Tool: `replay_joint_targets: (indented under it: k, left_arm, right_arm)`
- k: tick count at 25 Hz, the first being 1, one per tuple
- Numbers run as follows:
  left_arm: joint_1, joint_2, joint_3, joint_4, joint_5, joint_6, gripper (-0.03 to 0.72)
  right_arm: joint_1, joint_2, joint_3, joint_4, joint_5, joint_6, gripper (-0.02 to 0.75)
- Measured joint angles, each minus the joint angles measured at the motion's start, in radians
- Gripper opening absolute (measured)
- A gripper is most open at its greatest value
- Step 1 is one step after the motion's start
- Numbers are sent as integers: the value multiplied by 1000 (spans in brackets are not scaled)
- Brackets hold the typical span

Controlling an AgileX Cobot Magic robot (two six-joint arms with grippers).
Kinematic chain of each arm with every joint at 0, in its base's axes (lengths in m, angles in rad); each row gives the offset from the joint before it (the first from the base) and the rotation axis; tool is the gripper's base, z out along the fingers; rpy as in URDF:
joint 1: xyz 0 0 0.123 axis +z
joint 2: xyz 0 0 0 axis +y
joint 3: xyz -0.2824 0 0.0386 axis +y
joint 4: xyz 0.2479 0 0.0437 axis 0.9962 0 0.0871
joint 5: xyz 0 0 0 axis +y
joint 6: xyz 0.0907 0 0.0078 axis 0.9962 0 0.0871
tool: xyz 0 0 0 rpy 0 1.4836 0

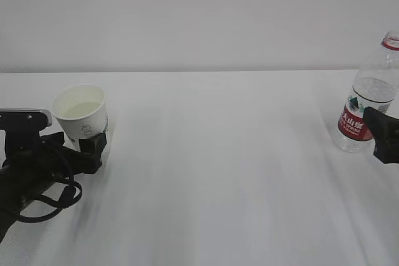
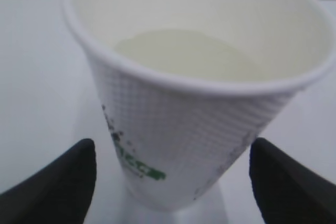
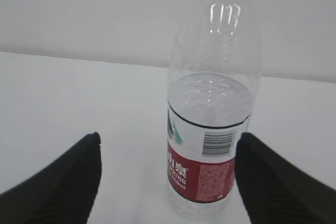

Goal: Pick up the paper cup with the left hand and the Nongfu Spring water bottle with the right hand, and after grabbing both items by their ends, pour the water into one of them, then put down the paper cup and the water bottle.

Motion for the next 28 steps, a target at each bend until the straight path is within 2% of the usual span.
replay_joint_targets:
  k: [10,13,21,28]
  left_arm:
    - [0,-65,97,22,0,-2,637]
    - [0,-108,116,30,0,-2,630]
    - [0,-235,159,36,0,-2,615]
    - [0,-373,162,40,0,-2,600]
  right_arm:
    - [0,0,0,-7,0,37,594]
    - [0,-14,0,-42,0,37,594]
    - [0,-164,2,-80,108,50,594]
    - [0,-310,8,-82,132,94,593]
